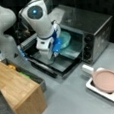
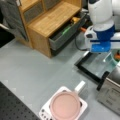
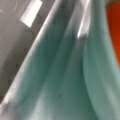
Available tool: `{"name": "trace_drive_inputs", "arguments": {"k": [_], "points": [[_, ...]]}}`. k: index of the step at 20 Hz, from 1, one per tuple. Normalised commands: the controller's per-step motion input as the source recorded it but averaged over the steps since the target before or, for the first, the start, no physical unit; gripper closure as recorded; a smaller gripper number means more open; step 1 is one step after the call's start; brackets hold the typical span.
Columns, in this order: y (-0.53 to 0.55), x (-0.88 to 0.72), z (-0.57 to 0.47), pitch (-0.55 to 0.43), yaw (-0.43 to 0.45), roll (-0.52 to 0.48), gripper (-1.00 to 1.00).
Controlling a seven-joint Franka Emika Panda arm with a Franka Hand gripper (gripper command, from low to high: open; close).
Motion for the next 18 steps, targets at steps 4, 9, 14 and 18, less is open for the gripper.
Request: {"name": "trace_drive_inputs", "arguments": {"k": [4,9,14,18], "points": [[0.02,0.01,-0.04,-0.053,-0.031,-0.101,1.00],[0.04,0.01,-0.03,-0.053,-0.034,-0.087,1.00],[0.03,0.00,-0.02,-0.049,-0.032,-0.077,1.00],[0.02,0.02,-0.03,-0.056,-0.035,-0.079,1.00]]}}
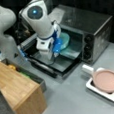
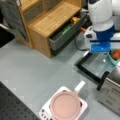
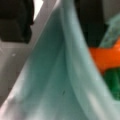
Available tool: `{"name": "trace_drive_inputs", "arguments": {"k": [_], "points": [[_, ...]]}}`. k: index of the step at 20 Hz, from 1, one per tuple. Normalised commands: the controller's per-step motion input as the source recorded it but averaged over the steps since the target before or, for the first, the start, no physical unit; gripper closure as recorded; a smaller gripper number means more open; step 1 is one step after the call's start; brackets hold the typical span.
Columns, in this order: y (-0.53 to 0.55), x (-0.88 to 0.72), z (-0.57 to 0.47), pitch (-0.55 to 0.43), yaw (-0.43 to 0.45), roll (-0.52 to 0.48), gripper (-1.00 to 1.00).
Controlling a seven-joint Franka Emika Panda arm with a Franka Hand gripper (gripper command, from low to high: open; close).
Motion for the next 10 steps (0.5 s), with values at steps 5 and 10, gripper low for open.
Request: {"name": "trace_drive_inputs", "arguments": {"k": [5,10], "points": [[0.04,0.04,-0.03,-0.050,-0.041,-0.072,1.00],[0.05,0.04,0.00,-0.034,-0.038,-0.059,1.00]]}}
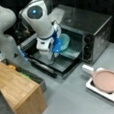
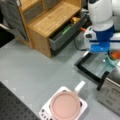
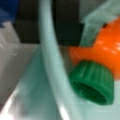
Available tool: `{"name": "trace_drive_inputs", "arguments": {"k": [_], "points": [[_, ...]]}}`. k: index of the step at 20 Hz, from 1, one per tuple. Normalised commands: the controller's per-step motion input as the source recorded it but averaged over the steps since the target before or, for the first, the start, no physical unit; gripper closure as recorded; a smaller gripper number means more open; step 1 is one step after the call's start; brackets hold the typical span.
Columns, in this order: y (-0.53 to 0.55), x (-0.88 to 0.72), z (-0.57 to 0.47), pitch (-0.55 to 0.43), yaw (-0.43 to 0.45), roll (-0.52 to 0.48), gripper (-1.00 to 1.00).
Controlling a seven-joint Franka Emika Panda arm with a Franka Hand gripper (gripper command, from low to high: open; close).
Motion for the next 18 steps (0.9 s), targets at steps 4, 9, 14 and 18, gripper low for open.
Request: {"name": "trace_drive_inputs", "arguments": {"k": [4,9,14,18], "points": [[0.04,0.05,0.07,-0.013,-0.040,-0.049,1.00],[0.02,0.06,0.20,0.031,-0.057,-0.040,1.00],[0.03,0.11,0.24,0.088,-0.068,-0.045,1.00],[-0.05,0.18,0.18,0.129,-0.011,-0.080,1.00]]}}
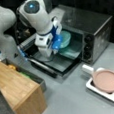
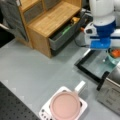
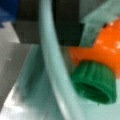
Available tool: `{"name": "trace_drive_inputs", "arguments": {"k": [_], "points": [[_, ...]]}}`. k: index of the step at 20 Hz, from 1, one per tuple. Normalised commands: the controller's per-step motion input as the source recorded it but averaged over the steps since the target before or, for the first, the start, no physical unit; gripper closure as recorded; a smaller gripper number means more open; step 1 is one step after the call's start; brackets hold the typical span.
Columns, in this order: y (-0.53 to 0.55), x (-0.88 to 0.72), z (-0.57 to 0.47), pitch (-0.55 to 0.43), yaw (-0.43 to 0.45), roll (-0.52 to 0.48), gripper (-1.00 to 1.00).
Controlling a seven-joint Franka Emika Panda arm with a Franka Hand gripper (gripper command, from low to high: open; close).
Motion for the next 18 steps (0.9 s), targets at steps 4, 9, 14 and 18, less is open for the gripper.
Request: {"name": "trace_drive_inputs", "arguments": {"k": [4,9,14,18], "points": [[-0.15,0.25,0.16,0.150,0.053,-0.109,1.00],[-0.22,0.31,0.16,0.162,0.094,-0.141,1.00],[-0.18,0.32,0.22,0.205,0.100,-0.156,1.00],[-0.15,0.31,0.26,0.234,0.079,-0.159,1.00]]}}
